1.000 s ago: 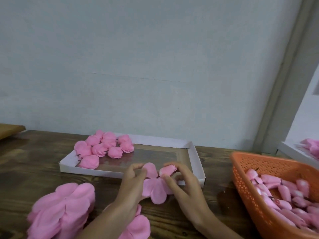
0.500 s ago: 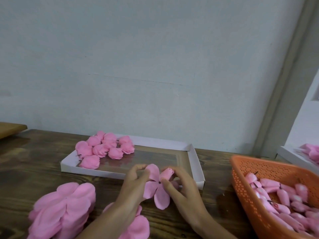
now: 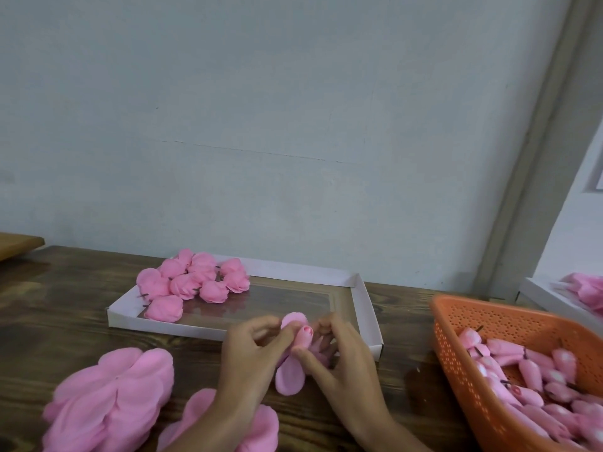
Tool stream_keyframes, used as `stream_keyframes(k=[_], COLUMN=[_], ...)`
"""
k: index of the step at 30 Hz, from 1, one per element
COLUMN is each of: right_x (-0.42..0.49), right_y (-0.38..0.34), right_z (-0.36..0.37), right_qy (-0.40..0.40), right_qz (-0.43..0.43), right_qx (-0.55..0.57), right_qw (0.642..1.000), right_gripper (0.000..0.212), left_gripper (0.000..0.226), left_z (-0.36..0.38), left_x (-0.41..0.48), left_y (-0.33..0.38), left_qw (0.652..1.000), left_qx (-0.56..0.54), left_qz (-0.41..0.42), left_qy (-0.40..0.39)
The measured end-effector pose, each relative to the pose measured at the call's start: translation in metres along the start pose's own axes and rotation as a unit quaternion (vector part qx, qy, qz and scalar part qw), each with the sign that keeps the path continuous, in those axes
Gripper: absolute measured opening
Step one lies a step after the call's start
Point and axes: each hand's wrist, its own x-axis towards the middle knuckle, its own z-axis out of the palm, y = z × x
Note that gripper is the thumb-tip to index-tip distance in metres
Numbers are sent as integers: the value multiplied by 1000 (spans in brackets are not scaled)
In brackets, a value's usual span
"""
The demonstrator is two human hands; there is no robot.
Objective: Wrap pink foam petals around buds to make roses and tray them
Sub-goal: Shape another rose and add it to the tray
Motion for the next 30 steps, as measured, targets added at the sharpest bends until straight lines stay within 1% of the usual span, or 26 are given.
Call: stream_keyframes(k=[2, 6, 9, 12, 15, 19, 20, 23, 24, 27, 30], right_x=[0, 0, 2, 4, 4, 2, 2, 3, 4, 6, 7], right_y=[0, -2, -2, -4, -5, -6, -6, -5, -5, -5, -6], right_z=[-1, -2, -3, -4, -4, -3, -3, -5, -5, -5, -6], right_qy=[1, 14, 42, 74, 77, 64, 61, 44, 37, 15, -1], right_qz=[-3, -3, 10, -9, -13, 44, 45, 12, 8, 21, 41], right_qx=[5, 26, 52, 44, 67, 136, 144, 131, 134, 168, 198], right_qw=[1000, 1000, 998, 996, 995, 988, 987, 990, 990, 985, 979], right_gripper=[24, 27, 24, 25, 32, 42, 41, 24, 22, 29, 31], left_gripper=[18, 15, 17, 21, 21, 20, 17, 13, 13, 11, 16], left_z=[0, 0, -1, -2, -2, -2, -1, 1, 1, -3, -6], left_x=[-1, -2, -2, -2, -3, -2, -2, -2, -2, 2, 4], left_y=[1, 1, 1, 2, 3, 2, 2, 2, 1, -2, -1], left_qw=[1000, 996, 991, 988, 990, 991, 991, 992, 993, 994, 995], left_qx=[-7, -20, 0, 9, 12, -1, -12, -45, -51, -58, -47], left_qz=[23, 48, 60, 55, 63, 62, 63, 62, 59, 48, 38], left_qy=[-20, -68, -116, -144, -126, -119, -120, -99, -90, -76, -81])
